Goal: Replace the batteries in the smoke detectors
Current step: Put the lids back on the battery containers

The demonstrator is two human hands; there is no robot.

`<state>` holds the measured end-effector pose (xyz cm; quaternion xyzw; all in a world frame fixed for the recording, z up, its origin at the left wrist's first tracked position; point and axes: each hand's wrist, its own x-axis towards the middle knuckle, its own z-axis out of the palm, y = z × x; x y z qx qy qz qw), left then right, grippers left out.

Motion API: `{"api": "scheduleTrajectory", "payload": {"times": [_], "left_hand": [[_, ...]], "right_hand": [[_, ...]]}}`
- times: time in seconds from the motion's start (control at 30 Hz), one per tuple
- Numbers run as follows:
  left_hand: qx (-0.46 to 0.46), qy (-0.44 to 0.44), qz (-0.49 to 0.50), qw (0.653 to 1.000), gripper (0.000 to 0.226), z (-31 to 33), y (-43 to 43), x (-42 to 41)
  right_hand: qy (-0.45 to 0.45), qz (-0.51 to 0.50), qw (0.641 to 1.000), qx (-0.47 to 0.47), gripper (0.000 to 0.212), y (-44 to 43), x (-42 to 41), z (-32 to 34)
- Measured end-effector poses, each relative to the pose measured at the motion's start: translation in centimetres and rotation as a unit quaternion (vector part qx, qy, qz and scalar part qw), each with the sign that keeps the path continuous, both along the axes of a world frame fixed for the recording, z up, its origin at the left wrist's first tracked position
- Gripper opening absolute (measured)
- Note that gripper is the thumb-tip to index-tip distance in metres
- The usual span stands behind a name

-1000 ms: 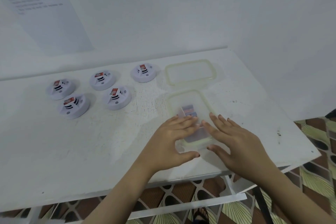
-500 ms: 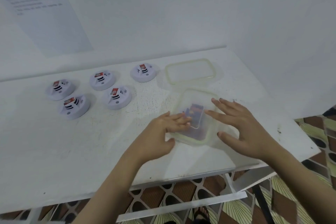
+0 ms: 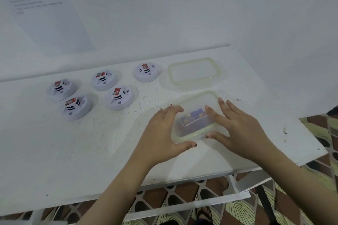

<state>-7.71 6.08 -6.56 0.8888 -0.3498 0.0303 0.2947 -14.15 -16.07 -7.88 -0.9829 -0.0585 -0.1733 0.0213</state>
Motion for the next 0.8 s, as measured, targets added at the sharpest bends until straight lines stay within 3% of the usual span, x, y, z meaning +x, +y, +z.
{"api": "scheduleTrajectory", "payload": {"times": [0.13, 0.23, 0.6, 0.73, 0.8], "left_hand": [[-0.009, -0.041, -0.002, 0.999, 0.074, -1.0, -0.2, 0.3], [-0.01, -0.069, 0.008, 0.998, 0.067, -1.7, -0.6, 0.4], [0.004, -0.175, -0.016, 0.984, 0.059, -2.7, -1.2, 1.5], [0.017, -0.153, -0.035, 0.988, 0.06, -2.4, -1.0, 1.8], [0.007, -0.093, -0.049, 0.994, 0.067, -1.8, -0.6, 2.0]], "right_hand": [[-0.029, -0.002, 0.999, -0.026, 0.053, -0.1, -0.1, -0.3], [-0.028, -0.008, 0.999, -0.033, 0.064, 0.1, -0.1, -0.4], [-0.079, -0.006, 0.995, -0.062, 0.061, 0.3, 0.0, -1.2], [-0.054, -0.013, 0.997, -0.049, 0.058, 0.5, 0.0, -0.5], [-0.046, -0.009, 0.999, -0.018, 0.057, 0.3, -0.2, 0.5]]}}
